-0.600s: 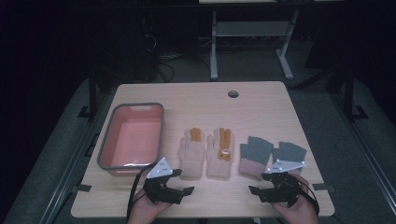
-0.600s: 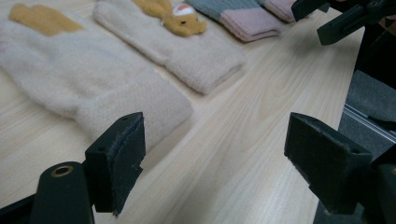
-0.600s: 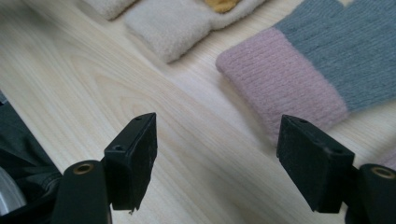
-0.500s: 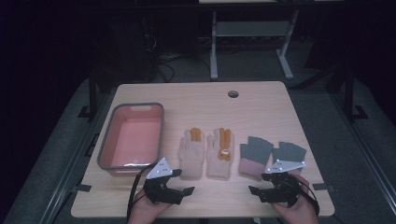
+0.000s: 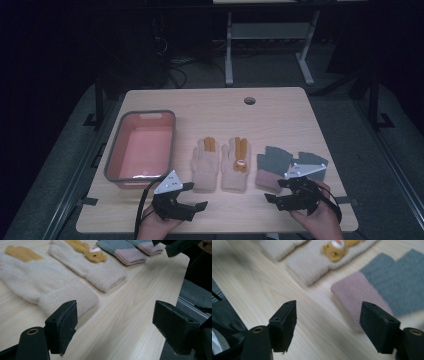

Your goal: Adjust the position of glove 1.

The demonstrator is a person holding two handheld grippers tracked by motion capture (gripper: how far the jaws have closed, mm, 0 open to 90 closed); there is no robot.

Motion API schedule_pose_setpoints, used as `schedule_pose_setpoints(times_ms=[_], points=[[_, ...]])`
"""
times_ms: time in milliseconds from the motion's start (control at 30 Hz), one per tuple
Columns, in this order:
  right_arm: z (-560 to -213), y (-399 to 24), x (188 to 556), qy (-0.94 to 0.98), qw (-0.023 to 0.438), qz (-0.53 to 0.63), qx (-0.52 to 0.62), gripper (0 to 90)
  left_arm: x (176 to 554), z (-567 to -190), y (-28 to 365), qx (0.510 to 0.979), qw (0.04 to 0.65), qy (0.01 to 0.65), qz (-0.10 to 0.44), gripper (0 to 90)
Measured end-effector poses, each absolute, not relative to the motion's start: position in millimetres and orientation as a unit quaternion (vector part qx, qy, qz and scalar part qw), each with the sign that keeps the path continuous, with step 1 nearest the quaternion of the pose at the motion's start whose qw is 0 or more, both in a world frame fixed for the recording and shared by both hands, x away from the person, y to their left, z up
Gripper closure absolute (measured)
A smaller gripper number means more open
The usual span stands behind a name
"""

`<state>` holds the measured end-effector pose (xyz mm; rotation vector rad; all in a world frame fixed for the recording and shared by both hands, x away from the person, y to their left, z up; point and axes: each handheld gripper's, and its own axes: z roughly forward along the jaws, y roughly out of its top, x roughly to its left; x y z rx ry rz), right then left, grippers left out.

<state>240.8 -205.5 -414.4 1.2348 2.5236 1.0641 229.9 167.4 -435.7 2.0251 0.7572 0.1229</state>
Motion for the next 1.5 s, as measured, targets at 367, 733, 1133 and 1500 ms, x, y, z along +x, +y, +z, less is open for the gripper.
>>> schedule_pose_setpoints(times_ms=[367, 733, 1133, 1500], points=[[-389, -181, 264, 0.863, 0.070, 0.335, 0.372, 31.2, 231, -433, 171, 0.821, 0.474, 0.313, 0.054, 19.9], [-371, -156, 283, 0.876, 0.062, 0.327, 0.349, 31.8, 232, -432, 173, 0.822, 0.472, 0.312, 0.064, 19.6], [-360, -133, 305, 0.892, 0.061, 0.307, 0.325, 31.8, 232, -432, 172, 0.821, 0.472, 0.314, 0.070, 19.4], [-374, -109, 329, 0.908, 0.057, 0.268, 0.318, 33.8, 231, -433, 171, 0.818, 0.477, 0.315, 0.063, 19.3]])
